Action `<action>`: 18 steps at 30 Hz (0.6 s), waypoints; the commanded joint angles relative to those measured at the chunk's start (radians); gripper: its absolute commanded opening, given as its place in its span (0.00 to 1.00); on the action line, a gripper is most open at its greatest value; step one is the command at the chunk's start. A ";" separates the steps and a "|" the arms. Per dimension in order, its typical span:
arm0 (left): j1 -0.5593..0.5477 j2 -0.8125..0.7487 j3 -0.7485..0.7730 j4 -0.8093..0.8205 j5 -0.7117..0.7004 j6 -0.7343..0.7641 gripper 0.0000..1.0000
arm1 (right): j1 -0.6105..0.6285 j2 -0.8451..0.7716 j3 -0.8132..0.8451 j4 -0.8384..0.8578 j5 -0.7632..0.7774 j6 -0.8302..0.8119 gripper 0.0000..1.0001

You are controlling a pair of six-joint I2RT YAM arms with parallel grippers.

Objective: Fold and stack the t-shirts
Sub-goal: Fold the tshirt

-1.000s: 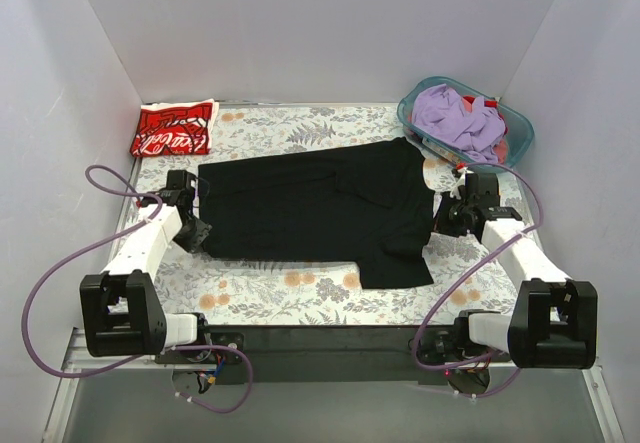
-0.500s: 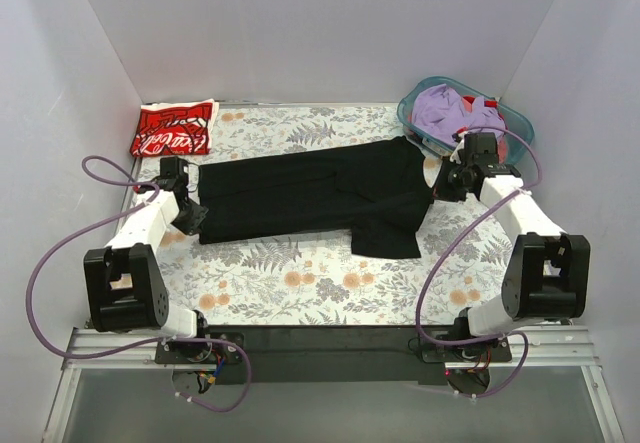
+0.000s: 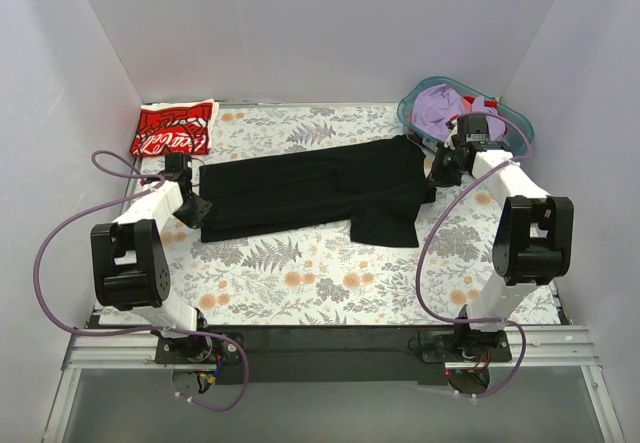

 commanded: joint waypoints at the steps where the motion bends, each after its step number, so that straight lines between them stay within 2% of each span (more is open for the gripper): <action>1: 0.009 0.017 0.035 0.030 -0.031 0.001 0.00 | -0.007 0.042 0.068 -0.004 0.031 -0.017 0.01; 9: 0.009 0.058 0.036 0.053 -0.048 -0.019 0.00 | -0.005 0.143 0.127 -0.001 0.020 -0.026 0.02; 15: 0.009 0.068 0.009 0.125 -0.018 0.002 0.05 | -0.005 0.178 0.151 0.021 0.012 -0.024 0.12; 18: 0.009 0.066 0.000 0.139 -0.010 0.005 0.08 | -0.007 0.177 0.148 0.042 0.012 -0.017 0.14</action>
